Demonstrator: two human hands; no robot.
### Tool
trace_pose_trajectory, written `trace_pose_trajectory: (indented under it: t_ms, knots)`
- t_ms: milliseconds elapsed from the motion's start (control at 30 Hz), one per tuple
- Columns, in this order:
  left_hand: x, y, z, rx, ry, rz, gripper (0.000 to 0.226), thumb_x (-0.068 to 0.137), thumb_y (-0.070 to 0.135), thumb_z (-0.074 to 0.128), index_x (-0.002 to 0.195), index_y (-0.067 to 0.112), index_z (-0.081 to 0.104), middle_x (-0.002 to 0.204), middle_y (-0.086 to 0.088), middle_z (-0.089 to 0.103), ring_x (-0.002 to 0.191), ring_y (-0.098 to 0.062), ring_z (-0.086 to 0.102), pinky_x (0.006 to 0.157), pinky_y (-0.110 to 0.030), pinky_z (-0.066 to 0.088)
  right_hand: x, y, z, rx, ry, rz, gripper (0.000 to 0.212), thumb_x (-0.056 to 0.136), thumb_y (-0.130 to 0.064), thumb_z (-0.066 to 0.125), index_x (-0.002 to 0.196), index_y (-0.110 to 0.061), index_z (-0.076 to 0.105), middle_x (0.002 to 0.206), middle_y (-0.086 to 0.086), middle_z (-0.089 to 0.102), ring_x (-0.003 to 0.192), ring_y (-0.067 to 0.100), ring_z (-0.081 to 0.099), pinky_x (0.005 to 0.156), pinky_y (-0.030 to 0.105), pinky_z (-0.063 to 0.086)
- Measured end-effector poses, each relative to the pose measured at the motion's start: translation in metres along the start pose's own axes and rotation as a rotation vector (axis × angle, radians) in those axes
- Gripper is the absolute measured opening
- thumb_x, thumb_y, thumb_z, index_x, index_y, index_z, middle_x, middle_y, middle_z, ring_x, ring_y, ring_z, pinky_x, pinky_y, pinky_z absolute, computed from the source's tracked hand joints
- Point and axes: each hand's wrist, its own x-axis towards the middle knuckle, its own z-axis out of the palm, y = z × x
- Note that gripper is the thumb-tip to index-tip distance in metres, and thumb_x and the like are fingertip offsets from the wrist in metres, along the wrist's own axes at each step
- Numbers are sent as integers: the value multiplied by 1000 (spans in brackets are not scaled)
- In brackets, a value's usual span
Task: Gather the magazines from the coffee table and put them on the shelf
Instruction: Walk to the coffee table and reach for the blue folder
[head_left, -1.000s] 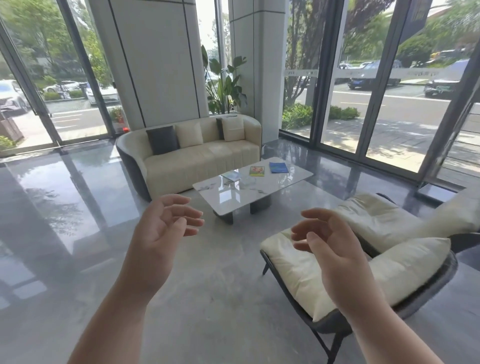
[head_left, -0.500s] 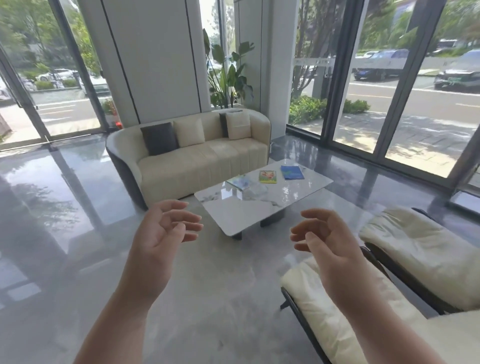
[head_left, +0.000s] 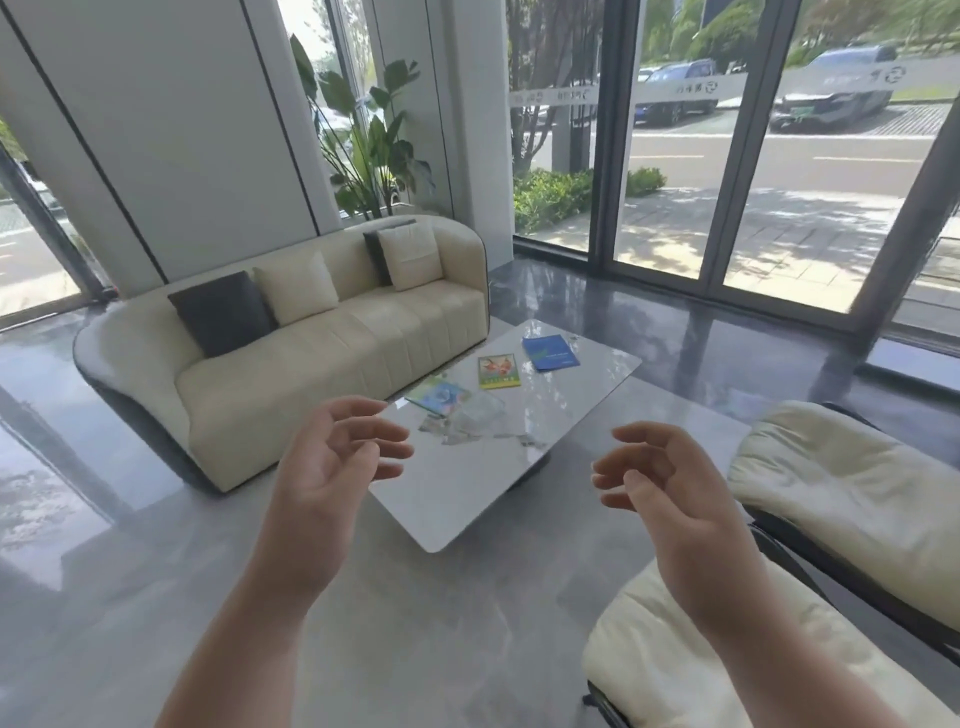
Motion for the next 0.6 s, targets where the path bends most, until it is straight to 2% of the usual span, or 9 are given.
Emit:
trace_pose_trajectory:
  t_ms: [100, 200, 300, 400, 500, 600]
  knots:
    - [80, -36, 23, 30, -14, -12, 33, 96, -10, 42, 106, 17, 58, 89, -6, 72, 84, -21, 70, 79, -38, 57, 79, 33, 0, -23, 14, 2, 30, 83, -8, 46, 106, -22, 60, 92, 8, 71, 84, 18, 68, 81, 38, 57]
    - [151, -59, 41, 49, -44, -34, 27, 93, -4, 47, 108, 16, 58, 90, -5, 73, 85, -21, 70, 82, -44, 55, 154, 55, -2, -45, -1, 31, 34, 93, 6, 45, 106, -22, 60, 91, 5, 71, 83, 15, 68, 83, 41, 56]
    - [218, -79, 50, 19, -16, -25, 32, 97, -11, 39, 108, 13, 58, 89, -6, 72, 86, -24, 70, 84, -46, 54, 223, 72, 0, -49, 8, 61, 37, 94, 13, 42, 106, -18, 60, 91, 6, 70, 81, 12, 68, 83, 39, 56]
    - [280, -105, 63, -1, -5, -26, 34, 97, -11, 39, 106, 15, 58, 89, -6, 71, 85, -24, 70, 81, -43, 56, 286, 89, 8, -62, 18, 85, 35, 94, 13, 42, 106, -15, 59, 89, 8, 69, 80, 11, 68, 82, 37, 56]
    - [335, -137, 81, -34, -46, -63, 27, 93, -3, 45, 104, 18, 59, 89, -7, 70, 84, -23, 70, 76, -34, 58, 339, 110, 17, -77, 19, 109, 36, 94, 12, 43, 105, -17, 60, 87, 7, 70, 81, 14, 68, 80, 35, 56]
    - [400, -176, 100, -38, -84, -103, 34, 96, -11, 40, 105, 16, 58, 92, -12, 68, 83, -22, 70, 76, -31, 58, 398, 137, 25, -88, 45, 132, 36, 94, 12, 43, 105, -18, 60, 87, 5, 69, 83, 16, 68, 79, 32, 57]
